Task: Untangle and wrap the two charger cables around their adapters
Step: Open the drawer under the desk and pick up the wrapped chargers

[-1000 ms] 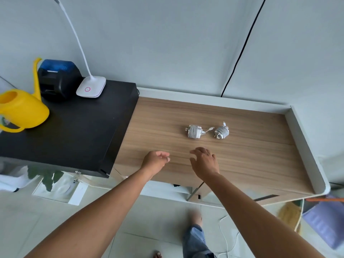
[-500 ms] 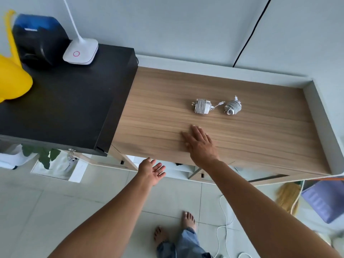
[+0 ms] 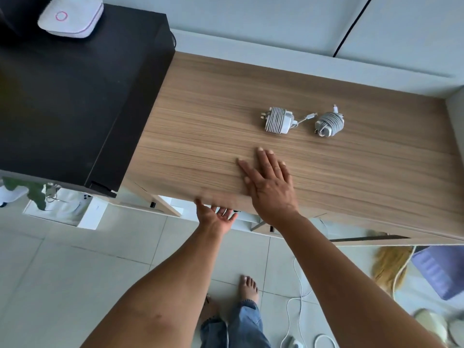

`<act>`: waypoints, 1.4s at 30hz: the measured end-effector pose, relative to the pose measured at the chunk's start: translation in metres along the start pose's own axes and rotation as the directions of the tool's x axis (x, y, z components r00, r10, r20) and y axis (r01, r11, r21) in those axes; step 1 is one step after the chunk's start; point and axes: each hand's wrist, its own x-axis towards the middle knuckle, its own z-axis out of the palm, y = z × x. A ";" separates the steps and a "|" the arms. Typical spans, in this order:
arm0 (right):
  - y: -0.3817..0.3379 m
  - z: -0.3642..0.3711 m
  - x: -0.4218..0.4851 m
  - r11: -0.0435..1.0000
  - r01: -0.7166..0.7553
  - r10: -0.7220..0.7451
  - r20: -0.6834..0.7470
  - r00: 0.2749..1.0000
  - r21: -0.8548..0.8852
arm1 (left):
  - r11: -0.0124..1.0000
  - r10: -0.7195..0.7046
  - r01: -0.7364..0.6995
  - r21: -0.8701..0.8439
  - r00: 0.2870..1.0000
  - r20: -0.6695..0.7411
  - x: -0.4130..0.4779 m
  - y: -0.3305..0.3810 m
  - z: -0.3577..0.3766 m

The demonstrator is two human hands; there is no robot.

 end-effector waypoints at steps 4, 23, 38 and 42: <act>-0.001 -0.004 -0.001 1.000 -0.004 0.004 0.034 0.999 0.010 | 1.000 -0.010 0.010 0.008 1.000 0.013 -0.003 0.001 -0.014; -0.028 0.002 -0.039 0.999 -0.028 0.030 0.068 0.997 -0.026 | 0.993 -0.077 0.071 -0.091 0.995 -0.070 -0.065 -0.025 -0.128; -0.038 -0.023 -0.038 0.998 -0.064 0.062 0.196 0.979 0.002 | 0.428 0.082 0.077 0.901 0.989 -0.123 -0.169 -0.025 -0.133; -0.040 -0.038 -0.045 0.992 -0.089 0.074 0.166 0.983 0.087 | 0.125 0.048 -0.273 0.954 0.962 0.269 -0.225 0.004 -0.078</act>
